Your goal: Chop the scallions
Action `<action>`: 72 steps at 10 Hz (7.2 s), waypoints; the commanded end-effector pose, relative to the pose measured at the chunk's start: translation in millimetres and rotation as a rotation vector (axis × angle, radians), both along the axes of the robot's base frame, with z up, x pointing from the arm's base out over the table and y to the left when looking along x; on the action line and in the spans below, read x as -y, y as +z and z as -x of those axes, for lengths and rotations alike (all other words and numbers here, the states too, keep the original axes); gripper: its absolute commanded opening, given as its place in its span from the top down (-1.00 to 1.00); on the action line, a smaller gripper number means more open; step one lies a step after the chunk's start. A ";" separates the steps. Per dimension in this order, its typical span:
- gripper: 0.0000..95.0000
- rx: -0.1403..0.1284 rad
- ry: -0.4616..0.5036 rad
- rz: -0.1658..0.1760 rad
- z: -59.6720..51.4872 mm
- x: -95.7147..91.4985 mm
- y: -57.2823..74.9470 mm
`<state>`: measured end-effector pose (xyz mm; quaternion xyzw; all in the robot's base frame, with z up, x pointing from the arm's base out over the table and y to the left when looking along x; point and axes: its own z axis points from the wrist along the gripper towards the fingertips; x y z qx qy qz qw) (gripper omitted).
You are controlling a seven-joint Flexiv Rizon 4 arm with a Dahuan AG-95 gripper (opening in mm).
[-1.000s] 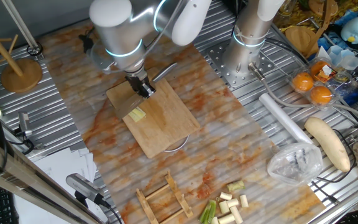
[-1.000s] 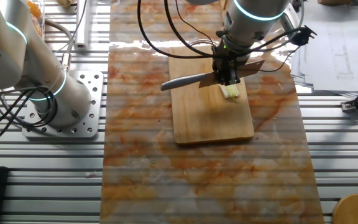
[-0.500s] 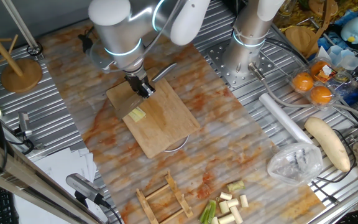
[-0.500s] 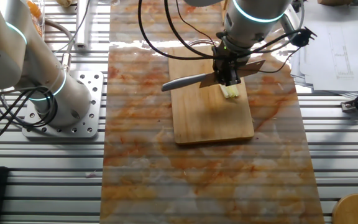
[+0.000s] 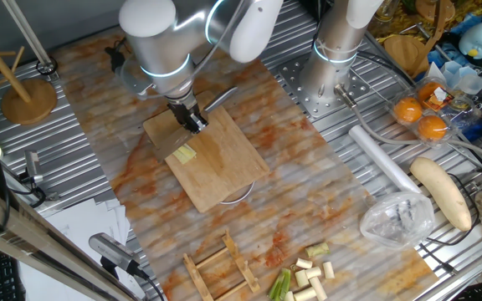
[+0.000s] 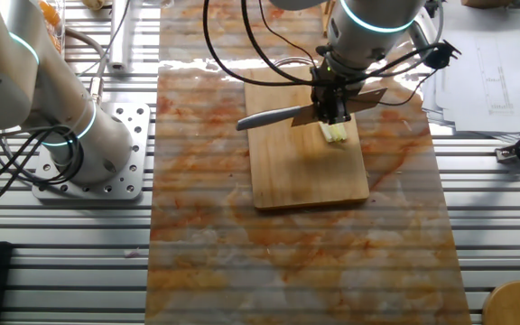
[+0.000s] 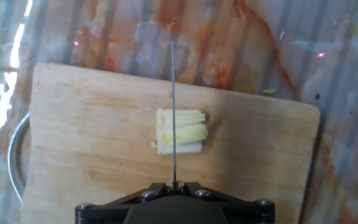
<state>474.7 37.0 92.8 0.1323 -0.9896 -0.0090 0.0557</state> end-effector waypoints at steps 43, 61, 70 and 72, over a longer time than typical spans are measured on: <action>1.00 0.007 0.084 -0.049 -1.2 -5.5 -45.9; 1.00 0.055 0.094 0.018 -15.8 -15.2 -79.1; 1.00 -0.002 0.082 -0.011 6.0 -1.9 -24.7; 1.00 -0.006 0.108 0.015 9.7 2.4 -21.5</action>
